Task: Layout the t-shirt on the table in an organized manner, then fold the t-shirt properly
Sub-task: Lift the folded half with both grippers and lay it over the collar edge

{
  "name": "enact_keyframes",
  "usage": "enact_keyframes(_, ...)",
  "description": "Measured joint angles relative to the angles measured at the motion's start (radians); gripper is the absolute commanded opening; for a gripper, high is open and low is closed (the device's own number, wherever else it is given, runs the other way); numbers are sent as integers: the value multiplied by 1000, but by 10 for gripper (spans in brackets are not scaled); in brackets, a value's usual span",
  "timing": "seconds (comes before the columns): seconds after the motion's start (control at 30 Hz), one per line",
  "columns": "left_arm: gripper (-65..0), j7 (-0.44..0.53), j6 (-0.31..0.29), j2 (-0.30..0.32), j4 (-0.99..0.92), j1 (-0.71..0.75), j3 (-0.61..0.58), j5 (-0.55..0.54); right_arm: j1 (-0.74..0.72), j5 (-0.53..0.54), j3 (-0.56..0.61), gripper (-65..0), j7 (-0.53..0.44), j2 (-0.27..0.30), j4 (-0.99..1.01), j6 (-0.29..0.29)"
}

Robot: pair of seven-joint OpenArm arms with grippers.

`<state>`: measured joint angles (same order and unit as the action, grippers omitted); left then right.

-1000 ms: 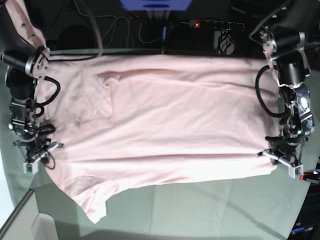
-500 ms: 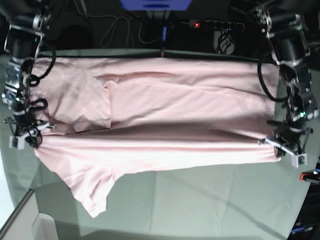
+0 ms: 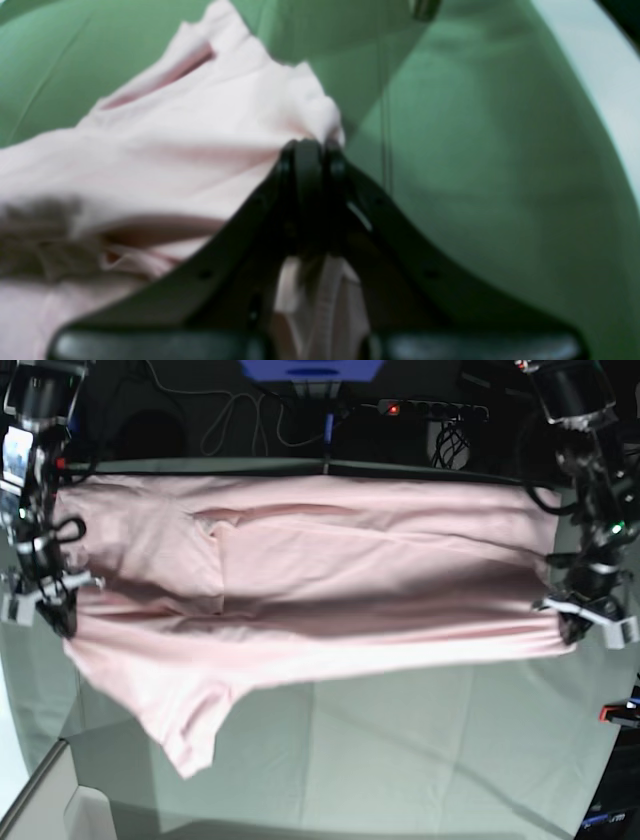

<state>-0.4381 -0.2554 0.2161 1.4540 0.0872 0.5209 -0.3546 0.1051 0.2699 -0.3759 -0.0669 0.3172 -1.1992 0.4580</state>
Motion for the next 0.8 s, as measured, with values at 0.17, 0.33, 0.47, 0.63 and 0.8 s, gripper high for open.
enact_keyframes(0.17, -650, 0, -10, 0, 18, 64, 24, -74, 92, 13, -78, -650, -16, -33, -119, 21)
enact_keyframes(0.33, -650, -2, -5, -1, 20, 102, 60, -94, 144, 7, -185, -650, -8, -101, -130, 203)
enact_keyframes(0.47, -650, 0, -9, -1, 24, 153, 72, -99, 193, 1, -252, -650, -9, -154, -130, 235)
enact_keyframes(0.63, -650, -3, -14, -5, 23, 192, 96, -111, 222, 0, -319, -650, -7, -190, -130, 237)
enact_keyframes(0.8, -650, -4, -20, -3, 24, 219, 125, -196, 236, 0, -413, -650, -8, -210, -130, 252)
